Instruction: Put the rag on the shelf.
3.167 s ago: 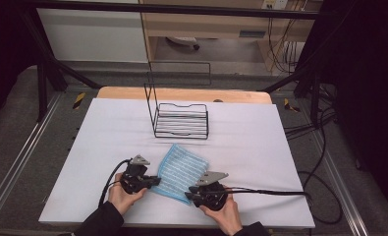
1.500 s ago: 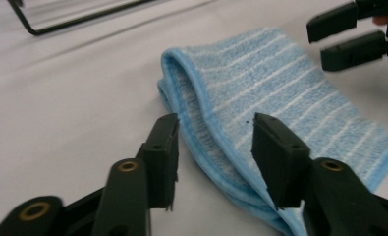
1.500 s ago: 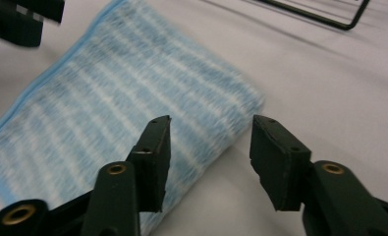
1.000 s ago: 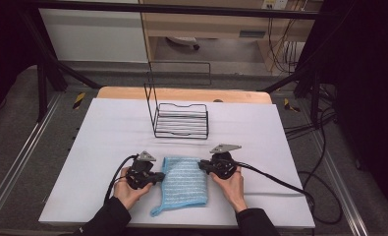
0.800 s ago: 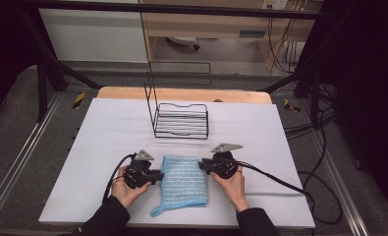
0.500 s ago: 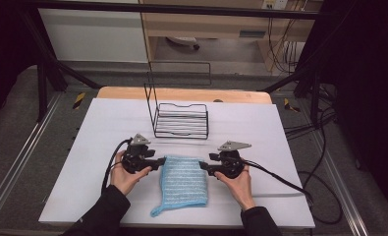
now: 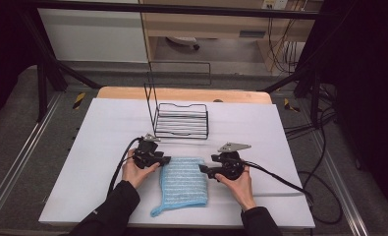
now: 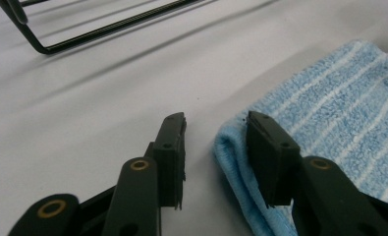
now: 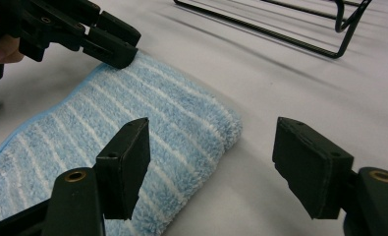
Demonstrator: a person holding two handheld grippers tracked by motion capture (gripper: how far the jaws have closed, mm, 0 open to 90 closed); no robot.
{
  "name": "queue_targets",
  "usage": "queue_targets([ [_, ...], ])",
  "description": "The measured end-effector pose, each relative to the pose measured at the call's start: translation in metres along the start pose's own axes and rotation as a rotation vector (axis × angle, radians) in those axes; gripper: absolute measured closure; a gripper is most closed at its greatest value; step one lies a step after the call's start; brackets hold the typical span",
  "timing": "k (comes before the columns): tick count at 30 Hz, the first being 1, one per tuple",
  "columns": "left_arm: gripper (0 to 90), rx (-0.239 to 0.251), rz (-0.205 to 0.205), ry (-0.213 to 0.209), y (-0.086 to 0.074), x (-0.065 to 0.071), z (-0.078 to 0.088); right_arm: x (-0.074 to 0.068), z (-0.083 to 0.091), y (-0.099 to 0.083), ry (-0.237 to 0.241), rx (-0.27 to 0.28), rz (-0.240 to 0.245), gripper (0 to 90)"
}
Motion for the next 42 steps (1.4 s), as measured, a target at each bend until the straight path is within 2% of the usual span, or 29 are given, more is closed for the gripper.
queue_targets([
  [10,68.9,-0.002,-0.014,-0.031,-0.002,0.004,-0.008,-0.001,-0.001,-0.001,0.01,-0.006,-0.005,21.1],
  [14,69.5,-0.003,0.005,-0.051,-0.003,0.004,-0.009,-0.001,-0.002,0.0,0.013,0.0,0.0,17.0],
  [16,70.1,-0.003,0.007,-0.051,-0.003,0.004,-0.009,0.0,-0.003,0.001,0.01,-0.006,-0.005,12.0],
  [19,75.6,-0.009,0.007,-0.055,-0.003,0.006,-0.009,0.002,-0.003,0.003,0.012,-0.007,-0.015,10.9],
  [22,77.1,-0.016,0.003,-0.047,-0.003,0.007,-0.009,0.004,-0.003,0.005,0.012,-0.006,-0.022,11.7],
  [24,79.2,-0.019,0.003,-0.046,-0.003,0.008,-0.009,0.006,-0.006,0.008,0.005,-0.014,-0.037,15.3],
  [28,80.4,-0.018,0.004,-0.043,-0.003,0.008,-0.009,0.007,-0.012,0.01,0.0,-0.032,-0.024,20.9],
  [29,80.4,-0.018,0.005,-0.043,-0.003,0.008,-0.009,0.008,-0.02,0.012,-0.003,-0.055,-0.015,26.2],
  [31,80.3,-0.021,-0.004,-0.043,-0.003,0.008,-0.009,0.009,-0.026,0.012,-0.012,-0.059,-0.001,30.4],
  [35,79.8,-0.021,-0.019,-0.049,-0.004,0.008,-0.01,0.013,-0.035,0.01,-0.026,-0.075,-0.019,40.2],
  [38,79.6,-0.021,-0.024,-0.052,-0.004,0.007,-0.01,0.012,-0.037,0.007,-0.024,-0.093,-0.016,44.5],
  [42,78.9,-0.025,-0.047,-0.044,-0.004,0.008,-0.01,0.007,-0.037,0.001,-0.012,-0.118,-0.03,57.1],
])
Point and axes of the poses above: each handheld gripper's, and its own axes: z roughly backward along the jaws, y roughly out of its top, x roughly to its right, the point moved 10 cm from there along -z, roughly forward along the jaws, and after that the axes turned 13 degrees about -y, right-handed, at the moved point
